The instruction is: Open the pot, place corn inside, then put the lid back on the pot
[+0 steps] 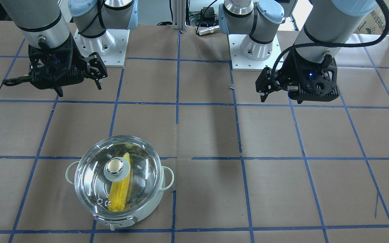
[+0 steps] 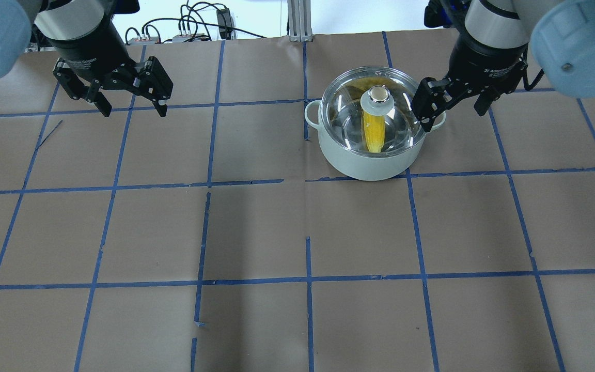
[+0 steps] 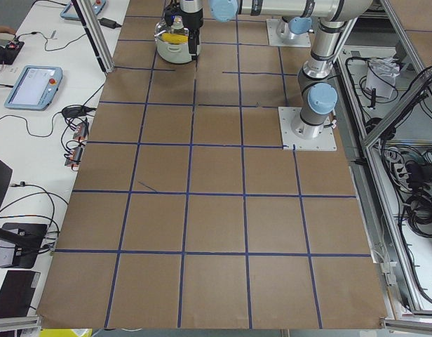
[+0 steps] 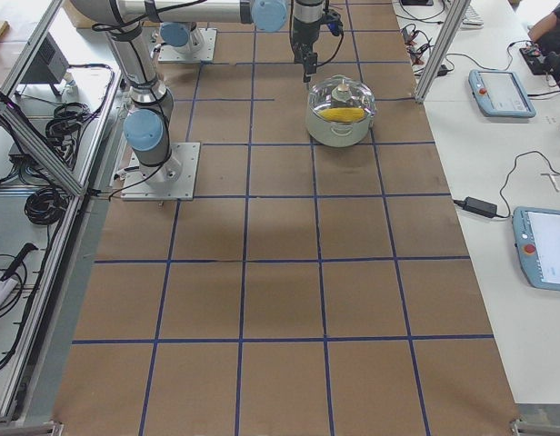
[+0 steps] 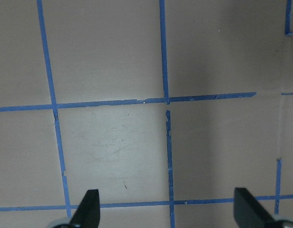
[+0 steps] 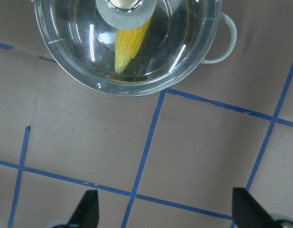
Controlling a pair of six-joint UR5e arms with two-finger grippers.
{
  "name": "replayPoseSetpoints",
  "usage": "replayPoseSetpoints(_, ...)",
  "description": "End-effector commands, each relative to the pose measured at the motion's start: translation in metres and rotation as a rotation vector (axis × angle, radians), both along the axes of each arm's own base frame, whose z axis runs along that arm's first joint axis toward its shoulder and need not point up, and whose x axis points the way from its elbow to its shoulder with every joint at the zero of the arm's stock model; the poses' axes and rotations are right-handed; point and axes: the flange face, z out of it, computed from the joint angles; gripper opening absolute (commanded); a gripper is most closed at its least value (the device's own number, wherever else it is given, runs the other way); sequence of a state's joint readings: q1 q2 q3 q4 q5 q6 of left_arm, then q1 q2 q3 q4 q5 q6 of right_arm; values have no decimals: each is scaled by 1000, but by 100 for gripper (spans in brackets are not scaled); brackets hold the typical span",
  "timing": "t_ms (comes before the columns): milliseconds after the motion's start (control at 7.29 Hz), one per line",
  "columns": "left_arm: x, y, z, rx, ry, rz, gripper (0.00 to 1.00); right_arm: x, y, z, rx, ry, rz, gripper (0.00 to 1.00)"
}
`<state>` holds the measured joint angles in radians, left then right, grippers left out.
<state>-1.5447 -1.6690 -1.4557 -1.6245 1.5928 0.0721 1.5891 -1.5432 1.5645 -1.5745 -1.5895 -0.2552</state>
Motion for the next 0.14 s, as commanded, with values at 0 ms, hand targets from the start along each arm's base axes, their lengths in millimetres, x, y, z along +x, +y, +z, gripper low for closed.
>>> replayPoseSetpoints(0,0,0,0,0,1,0,100,0,-1,1,-3,2,-61,99)
